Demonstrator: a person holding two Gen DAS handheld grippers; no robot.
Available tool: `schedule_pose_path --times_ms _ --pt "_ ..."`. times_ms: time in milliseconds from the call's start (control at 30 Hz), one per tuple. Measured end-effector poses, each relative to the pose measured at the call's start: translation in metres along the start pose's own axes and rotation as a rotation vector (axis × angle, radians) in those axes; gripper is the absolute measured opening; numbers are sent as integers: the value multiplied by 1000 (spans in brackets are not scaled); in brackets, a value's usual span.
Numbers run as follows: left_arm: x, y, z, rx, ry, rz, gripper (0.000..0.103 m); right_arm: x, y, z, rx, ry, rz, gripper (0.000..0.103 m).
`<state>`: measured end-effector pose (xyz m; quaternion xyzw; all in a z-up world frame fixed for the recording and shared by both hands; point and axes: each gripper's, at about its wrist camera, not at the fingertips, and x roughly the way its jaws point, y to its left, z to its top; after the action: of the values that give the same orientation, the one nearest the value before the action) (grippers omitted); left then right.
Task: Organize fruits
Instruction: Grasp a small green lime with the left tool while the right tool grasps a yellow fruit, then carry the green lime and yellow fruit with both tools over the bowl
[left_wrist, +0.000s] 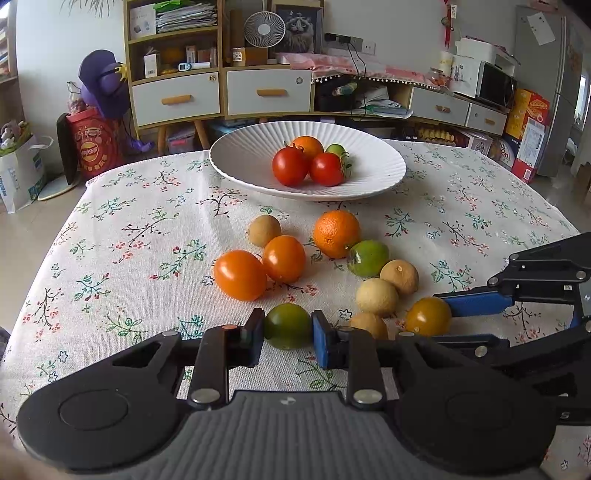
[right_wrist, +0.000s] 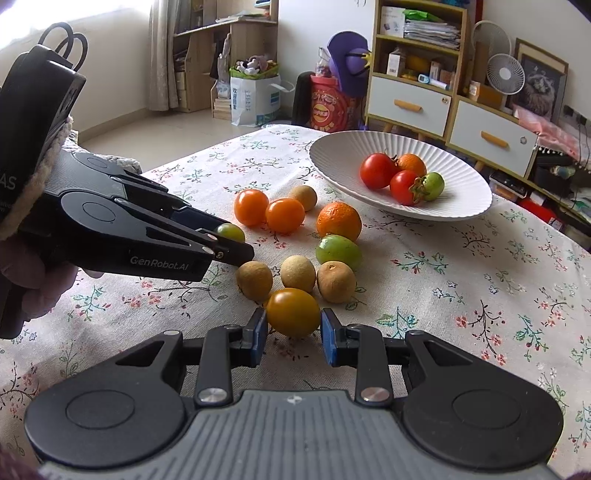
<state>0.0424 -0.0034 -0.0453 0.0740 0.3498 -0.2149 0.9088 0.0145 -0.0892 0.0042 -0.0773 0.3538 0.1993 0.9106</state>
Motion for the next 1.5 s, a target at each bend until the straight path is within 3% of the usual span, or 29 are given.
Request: schedule_pose_path --times_ms 767,1100,1500 --pt "-14 -2 46 -98 -49 -2 18 -13 -34 47 95 -84 -80 28" --pt "24 -11 83 -142 -60 -9 18 9 -77 72 173 -93 -127 28" --pt "68 -25 88 -83 -38 -4 18 40 -108 74 240 -39 -107 28"
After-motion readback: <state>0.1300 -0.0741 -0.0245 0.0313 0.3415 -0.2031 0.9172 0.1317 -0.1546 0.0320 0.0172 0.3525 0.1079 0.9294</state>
